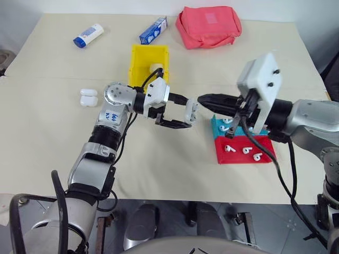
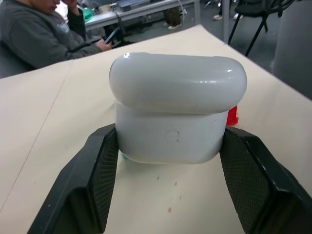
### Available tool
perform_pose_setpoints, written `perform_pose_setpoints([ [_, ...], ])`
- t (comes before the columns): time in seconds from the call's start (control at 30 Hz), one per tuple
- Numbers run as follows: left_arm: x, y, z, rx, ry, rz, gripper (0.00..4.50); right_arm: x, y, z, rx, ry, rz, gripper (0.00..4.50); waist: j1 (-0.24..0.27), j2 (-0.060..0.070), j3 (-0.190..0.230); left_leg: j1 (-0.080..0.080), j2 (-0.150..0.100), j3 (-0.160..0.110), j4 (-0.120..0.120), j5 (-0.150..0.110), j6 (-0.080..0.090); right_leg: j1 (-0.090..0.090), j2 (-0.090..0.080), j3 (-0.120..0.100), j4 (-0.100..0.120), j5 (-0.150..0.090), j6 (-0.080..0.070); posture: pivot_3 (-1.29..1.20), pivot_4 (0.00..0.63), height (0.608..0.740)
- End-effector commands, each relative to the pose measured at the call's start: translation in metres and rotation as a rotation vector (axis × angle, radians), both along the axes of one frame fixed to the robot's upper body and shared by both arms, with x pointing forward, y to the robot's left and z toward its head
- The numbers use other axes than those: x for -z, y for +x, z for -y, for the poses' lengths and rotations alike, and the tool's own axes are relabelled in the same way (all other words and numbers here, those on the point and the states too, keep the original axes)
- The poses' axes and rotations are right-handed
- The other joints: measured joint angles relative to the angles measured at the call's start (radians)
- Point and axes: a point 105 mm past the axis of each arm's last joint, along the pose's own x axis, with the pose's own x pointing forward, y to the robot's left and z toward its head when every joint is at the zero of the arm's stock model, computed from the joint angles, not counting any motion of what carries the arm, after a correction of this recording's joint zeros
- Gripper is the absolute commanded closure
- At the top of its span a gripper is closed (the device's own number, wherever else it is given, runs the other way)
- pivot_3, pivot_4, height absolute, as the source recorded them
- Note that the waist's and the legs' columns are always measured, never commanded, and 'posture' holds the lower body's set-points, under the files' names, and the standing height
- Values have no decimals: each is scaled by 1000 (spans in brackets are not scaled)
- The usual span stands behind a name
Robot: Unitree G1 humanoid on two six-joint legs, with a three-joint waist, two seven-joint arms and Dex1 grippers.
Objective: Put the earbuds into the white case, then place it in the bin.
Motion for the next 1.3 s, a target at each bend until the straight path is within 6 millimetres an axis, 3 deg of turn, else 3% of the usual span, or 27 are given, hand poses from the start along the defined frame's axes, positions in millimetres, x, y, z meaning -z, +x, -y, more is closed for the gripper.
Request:
perform_pose_setpoints([
  [0.03, -4, 3, 7, -6, 20, 33, 1737, 2, 5, -14, -27, -68, -11, 4482, 1, -1, -1, -1, -1, 1, 0, 1, 1, -2, -1, 1, 1, 1, 0, 0, 150, 740],
  [0.4, -4, 7, 10, -14, 45, 45, 1737, 6, 19, -31, -38, -103, -6, 4482, -2, -3, -2, -2, -2, 11, 0, 1, 1, -5, 0, 0, 4, 1, 0, 0, 150, 740],
  [0.73, -20, 13, -3, -79, -49, 41, 1737, 23, 17, 21, 129, -157, -58, 4482, 0, -5, -2, -2, 0, 14, 0, 1, 1, -6, -1, 0, 5, 1, 0, 0, 150, 740],
  [0.87, -23, 13, -9, -93, -78, 35, 1737, 11, 18, 45, 210, -42, 4, 4482, 2, -5, -2, -2, 0, 14, 0, 1, 1, -5, -1, 0, 4, 1, 0, 0, 150, 740],
  [1.03, -27, 17, -15, -135, -102, 27, 1737, 24, 0, 65, 145, -4, -13, 4482, 6, -6, -3, -2, -1, 14, 0, 1, 1, -5, -1, -1, 4, 1, 0, 0, 150, 740],
  [1.17, -32, 25, -23, -201, -147, -4, 1737, 39, -12, 82, 89, 99, -110, 3573, 4, -6, -3, 0, 0, 16, 0, 1, 1, -4, 0, 0, 5, 1, 1, 0, 150, 740],
  [1.3, -40, 36, -35, -292, -214, -22, 1737, 33, -17, 82, -16, 242, -127, 2284, 2, -6, -3, 0, 0, 15, 0, 1, 1, -4, 0, 1, 5, 1, 1, 0, 150, 740],
])
